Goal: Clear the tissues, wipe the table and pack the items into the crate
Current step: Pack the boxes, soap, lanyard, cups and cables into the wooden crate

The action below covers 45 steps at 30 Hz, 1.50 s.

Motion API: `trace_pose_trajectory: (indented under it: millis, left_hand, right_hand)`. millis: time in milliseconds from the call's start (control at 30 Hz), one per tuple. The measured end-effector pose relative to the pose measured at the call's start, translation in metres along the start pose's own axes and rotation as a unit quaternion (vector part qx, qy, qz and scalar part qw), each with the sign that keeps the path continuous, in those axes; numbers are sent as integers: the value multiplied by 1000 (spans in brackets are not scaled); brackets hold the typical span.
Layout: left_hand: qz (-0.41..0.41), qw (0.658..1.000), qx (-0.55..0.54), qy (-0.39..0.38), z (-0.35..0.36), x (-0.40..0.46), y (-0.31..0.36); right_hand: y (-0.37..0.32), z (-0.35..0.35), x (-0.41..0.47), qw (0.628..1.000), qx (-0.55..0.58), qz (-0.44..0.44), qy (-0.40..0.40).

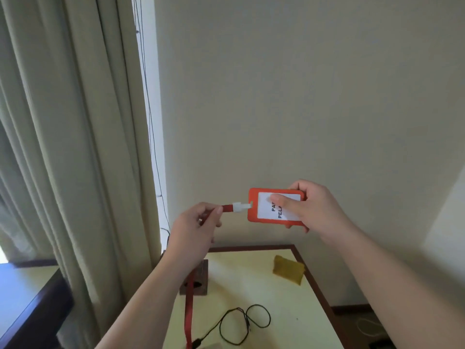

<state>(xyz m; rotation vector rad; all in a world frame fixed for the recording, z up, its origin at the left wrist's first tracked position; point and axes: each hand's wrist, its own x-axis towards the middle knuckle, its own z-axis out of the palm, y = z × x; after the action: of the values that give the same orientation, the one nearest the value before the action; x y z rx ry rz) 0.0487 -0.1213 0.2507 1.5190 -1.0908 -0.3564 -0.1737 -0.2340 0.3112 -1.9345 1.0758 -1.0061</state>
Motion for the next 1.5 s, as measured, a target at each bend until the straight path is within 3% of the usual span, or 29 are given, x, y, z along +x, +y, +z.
trace_pose_trajectory:
  millis: [233,433,667,833,1100,1367,1500]
  left_hand:
    - [17,992,117,-47,2,12,-16]
    - [-16,993,114,-30,21,8,-14]
    - [47,995,85,13,27,19,22]
    - [112,989,88,-47,18,22,64]
    - [77,978,91,-171,33,16,104]
    - [131,974,150,-104,43,17,111]
    - [112,959,215,-146,28,35,110]
  right_hand:
    - [12,-29,16,993,110,32,-15]
    - [28,-36,23,992,122,26,-29]
    - [34,-47,27,978,190,37,-73]
    - [44,-49,32,988,140,13,-65]
    - [43,-41,37,989,147,-23,14]
    - [40,-26,16,985,85,-41,-144]
    - [39,-25,5,977,93,-14,-190]
